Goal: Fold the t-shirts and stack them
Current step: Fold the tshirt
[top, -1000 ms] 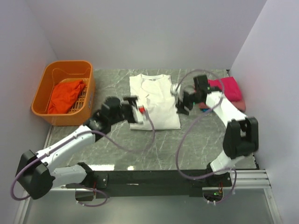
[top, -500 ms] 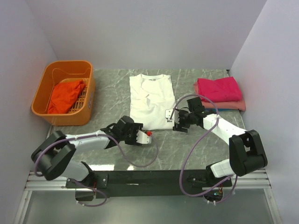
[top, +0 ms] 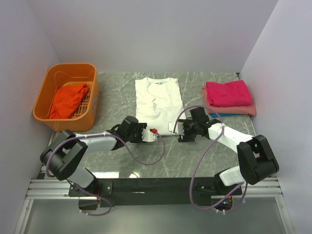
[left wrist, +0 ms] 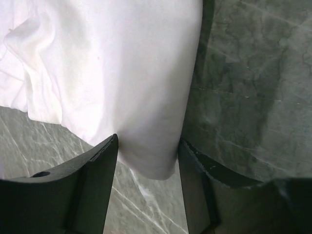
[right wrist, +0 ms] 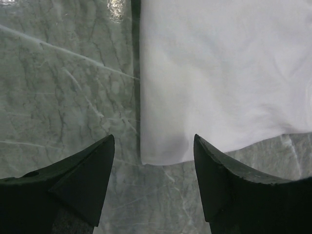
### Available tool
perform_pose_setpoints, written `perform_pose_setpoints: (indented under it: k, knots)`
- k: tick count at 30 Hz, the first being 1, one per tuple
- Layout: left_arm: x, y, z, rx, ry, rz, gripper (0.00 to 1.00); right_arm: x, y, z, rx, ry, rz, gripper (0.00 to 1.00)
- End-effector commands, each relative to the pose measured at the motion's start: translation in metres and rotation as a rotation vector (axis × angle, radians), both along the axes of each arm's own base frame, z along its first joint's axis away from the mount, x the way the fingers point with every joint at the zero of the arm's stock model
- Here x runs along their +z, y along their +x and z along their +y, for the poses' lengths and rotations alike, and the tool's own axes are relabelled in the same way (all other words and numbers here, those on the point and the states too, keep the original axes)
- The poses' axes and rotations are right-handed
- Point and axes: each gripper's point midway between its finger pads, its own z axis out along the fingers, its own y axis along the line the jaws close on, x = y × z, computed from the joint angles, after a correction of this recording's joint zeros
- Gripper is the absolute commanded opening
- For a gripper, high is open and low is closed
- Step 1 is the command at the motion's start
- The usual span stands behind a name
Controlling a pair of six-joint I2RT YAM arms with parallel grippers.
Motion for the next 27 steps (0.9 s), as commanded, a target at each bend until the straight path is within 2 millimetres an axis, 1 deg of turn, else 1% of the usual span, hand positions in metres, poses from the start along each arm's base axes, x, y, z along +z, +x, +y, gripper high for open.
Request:
perform_pose_setpoints:
  k: [1, 2, 3, 4, 7, 10, 11, 13, 14, 16, 17, 18, 19, 21, 22, 23, 24, 25, 26, 27]
  knots:
    - [0.004, 0.007, -0.006, 0.013, -0.024, -0.011, 0.57, -0.007, 0.013, 0.006, -0.005, -0.048, -0.068, 0.72]
    - [0.003, 0.009, -0.005, 0.019, -0.021, -0.011, 0.56, -0.01, 0.018, 0.002, -0.032, -0.078, -0.082, 0.72]
    - [0.001, 0.008, -0.005, 0.022, -0.02, -0.004, 0.56, -0.016, 0.019, 0.003, -0.045, -0.087, -0.067, 0.72]
    - [0.0, 0.008, -0.004, 0.025, -0.018, -0.003, 0.55, -0.015, 0.022, 0.005, -0.047, -0.091, -0.071, 0.72]
    - [-0.003, 0.009, -0.003, 0.038, -0.021, -0.002, 0.47, -0.022, 0.029, 0.004, -0.087, -0.12, -0.086, 0.68]
    - [-0.003, 0.012, -0.001, 0.059, -0.023, -0.008, 0.33, -0.021, 0.037, 0.005, -0.131, -0.125, -0.093, 0.54]
    - [-0.003, 0.013, 0.0, 0.066, -0.029, -0.012, 0.24, -0.022, 0.037, 0.005, -0.136, -0.128, -0.084, 0.42]
    - [-0.004, 0.012, -0.001, 0.07, -0.034, -0.012, 0.15, -0.023, 0.036, 0.004, -0.148, -0.131, -0.064, 0.24]
    - [-0.006, 0.011, 0.001, 0.072, -0.033, -0.011, 0.05, -0.023, 0.034, 0.004, -0.147, -0.131, -0.056, 0.07]
    - [-0.006, 0.007, 0.001, 0.062, -0.041, 0.002, 0.01, -0.024, 0.025, 0.005, -0.132, -0.118, -0.025, 0.0]
    - [-0.009, 0.001, 0.003, 0.055, -0.029, 0.025, 0.0, -0.024, 0.022, 0.004, -0.132, -0.114, -0.014, 0.0]
    - [-0.008, -0.002, 0.003, 0.051, -0.032, 0.034, 0.0, -0.022, 0.017, 0.0, -0.135, -0.113, -0.002, 0.0]
    - [-0.001, -0.005, 0.004, 0.05, -0.044, 0.033, 0.0, -0.022, 0.01, 0.0, -0.119, -0.101, 0.021, 0.0]
    - [-0.003, -0.018, 0.007, 0.041, -0.046, 0.077, 0.0, -0.016, -0.001, -0.007, -0.108, -0.087, 0.043, 0.0]
    - [0.005, -0.023, 0.006, 0.028, -0.065, 0.068, 0.0, -0.016, -0.007, -0.012, -0.106, -0.077, 0.065, 0.0]
    - [0.005, -0.029, 0.007, 0.02, -0.066, 0.078, 0.0, -0.016, -0.012, -0.015, -0.096, -0.077, 0.076, 0.0]
    - [0.006, -0.04, 0.009, 0.007, -0.056, 0.104, 0.0, -0.012, -0.019, -0.02, -0.087, -0.083, 0.088, 0.0]
    - [0.008, -0.044, 0.008, 0.004, -0.056, 0.114, 0.0, -0.011, -0.025, -0.024, -0.087, -0.086, 0.098, 0.0]
    - [0.009, -0.053, 0.007, -0.005, -0.065, 0.147, 0.0, -0.01, -0.032, -0.024, -0.063, -0.086, 0.109, 0.0]
    - [0.018, -0.063, 0.0, -0.036, -0.084, 0.145, 0.0, -0.006, -0.044, -0.027, -0.045, -0.091, 0.131, 0.0]
